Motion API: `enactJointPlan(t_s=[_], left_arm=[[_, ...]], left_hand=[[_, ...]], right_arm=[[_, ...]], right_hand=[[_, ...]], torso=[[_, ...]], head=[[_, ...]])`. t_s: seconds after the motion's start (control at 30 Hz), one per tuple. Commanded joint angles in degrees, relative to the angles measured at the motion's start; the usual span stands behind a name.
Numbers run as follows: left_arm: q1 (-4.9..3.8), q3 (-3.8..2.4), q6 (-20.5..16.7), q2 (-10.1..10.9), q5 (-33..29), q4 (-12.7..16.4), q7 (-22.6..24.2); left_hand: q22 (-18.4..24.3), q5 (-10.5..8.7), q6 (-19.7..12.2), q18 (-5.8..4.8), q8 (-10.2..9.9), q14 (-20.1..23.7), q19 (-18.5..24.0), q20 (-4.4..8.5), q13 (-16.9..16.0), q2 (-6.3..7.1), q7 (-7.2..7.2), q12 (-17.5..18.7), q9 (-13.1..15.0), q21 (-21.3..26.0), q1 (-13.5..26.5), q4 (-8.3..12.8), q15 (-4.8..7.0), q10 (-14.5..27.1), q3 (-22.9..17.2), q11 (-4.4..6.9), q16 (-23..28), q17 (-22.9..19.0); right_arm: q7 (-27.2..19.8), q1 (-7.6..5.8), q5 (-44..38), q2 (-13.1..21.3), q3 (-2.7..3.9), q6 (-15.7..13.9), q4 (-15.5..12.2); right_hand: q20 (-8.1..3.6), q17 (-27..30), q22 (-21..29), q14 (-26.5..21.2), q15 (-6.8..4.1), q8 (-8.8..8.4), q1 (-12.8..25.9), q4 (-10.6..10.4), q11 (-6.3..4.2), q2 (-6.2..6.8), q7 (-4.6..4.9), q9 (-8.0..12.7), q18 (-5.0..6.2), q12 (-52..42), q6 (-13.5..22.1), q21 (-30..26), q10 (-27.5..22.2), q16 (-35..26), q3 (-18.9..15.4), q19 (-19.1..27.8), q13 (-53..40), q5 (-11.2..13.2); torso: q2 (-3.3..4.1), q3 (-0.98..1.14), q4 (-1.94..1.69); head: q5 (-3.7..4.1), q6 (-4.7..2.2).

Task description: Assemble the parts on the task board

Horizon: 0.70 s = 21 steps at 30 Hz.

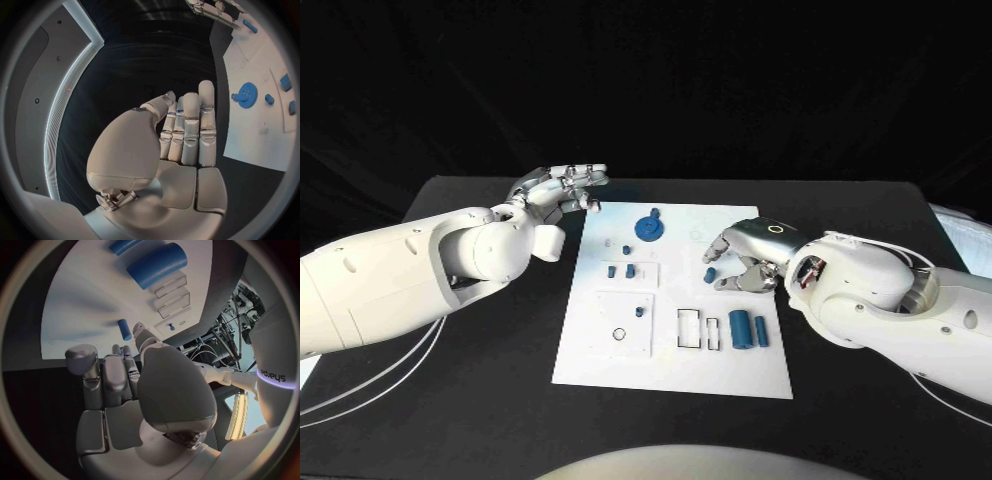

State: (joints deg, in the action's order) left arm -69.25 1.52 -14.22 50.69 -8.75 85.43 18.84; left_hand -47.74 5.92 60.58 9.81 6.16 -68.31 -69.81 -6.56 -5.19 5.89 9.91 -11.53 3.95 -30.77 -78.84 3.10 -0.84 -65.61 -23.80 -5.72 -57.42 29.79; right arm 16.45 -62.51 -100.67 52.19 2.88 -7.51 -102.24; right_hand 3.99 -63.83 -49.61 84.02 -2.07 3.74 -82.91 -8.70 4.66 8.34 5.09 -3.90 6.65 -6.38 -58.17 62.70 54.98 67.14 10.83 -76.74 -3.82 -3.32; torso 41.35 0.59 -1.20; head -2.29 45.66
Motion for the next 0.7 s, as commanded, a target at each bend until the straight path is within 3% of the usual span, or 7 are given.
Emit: enactJointPlan(t_s=[0.03, 0.3, 0.7], left_arm=[[-0.01, -0.04, 1.1, 0.0, 0.5, 0.1, 0.4], [0.0, -0.04, 1.1, 0.0, 0.5, 0.0, 0.4], [0.0, -0.04, 1.2, 0.2, 0.6, 0.1, 0.3]], left_hand=[[0.1, -0.11, -0.2, 0.57, 0.2, 0.4, 0.0, 0.37, 0.1, 0.05, 0.17, -0.2, -0.1, 0.2, -0.5, 0.3, 0.14, 0.3, -0.1, 0.02, -0.4, -0.1], [0.1, -0.11, -0.2, 0.57, 0.2, 0.4, 0.0, 0.37, 0.1, 0.05, 0.17, -0.2, -0.1, 0.2, -0.5, 0.3, 0.14, 0.3, -0.1, 0.02, -0.4, -0.1], [0.1, -0.11, -0.2, 0.57, 0.2, 0.4, 0.0, 0.37, 0.1, 0.05, 0.17, -0.2, -0.1, 0.2, -0.5, 0.3, 0.14, 0.3, -0.1, 0.02, -0.4, -0.1]], right_arm=[[-0.8, 0.15, -1.3, -0.3, -0.06, 3.3, 0.2], [-1.5, 0.32, -1.3, -1.4, -0.25, 1.8, 0.7], [-0.4, 0.37, -3.0, -2.2, -0.37, 1.8, 1.6]], right_hand=[[0.02, 0.1, -0.1, 1.7, 0.14, 0.08, -1.0, 0.1, -0.05, -0.39, 0.16, -0.1, 0.87, -0.7, -0.7, -0.2, 1.2, -0.3, 0.2, -0.4, -0.1, 0.0], [0.15, 0.0, -1.4, 1.9, 0.29, 0.04, -2.1, 0.2, -0.69, -3.14, 0.43, -0.1, 0.58, -2.6, -2.3, 0.8, 6.3, -0.1, 2.3, -1.4, 0.0, 0.3], [0.14, -0.8, -2.9, 2.2, 0.23, 1.19, -4.1, 1.4, -1.66, -4.79, 1.22, -0.7, 0.36, -2.8, -6.6, 2.0, 12.7, 1.0, 6.8, -2.3, -0.1, 0.3]], torso=[[0.01, -0.03, 0.03], [0.02, -0.04, 0.05], [0.0, -0.03, 0.03]], head=[[-0.27, 0.12], [-0.33, 0.21], [-0.34, 0.54]])
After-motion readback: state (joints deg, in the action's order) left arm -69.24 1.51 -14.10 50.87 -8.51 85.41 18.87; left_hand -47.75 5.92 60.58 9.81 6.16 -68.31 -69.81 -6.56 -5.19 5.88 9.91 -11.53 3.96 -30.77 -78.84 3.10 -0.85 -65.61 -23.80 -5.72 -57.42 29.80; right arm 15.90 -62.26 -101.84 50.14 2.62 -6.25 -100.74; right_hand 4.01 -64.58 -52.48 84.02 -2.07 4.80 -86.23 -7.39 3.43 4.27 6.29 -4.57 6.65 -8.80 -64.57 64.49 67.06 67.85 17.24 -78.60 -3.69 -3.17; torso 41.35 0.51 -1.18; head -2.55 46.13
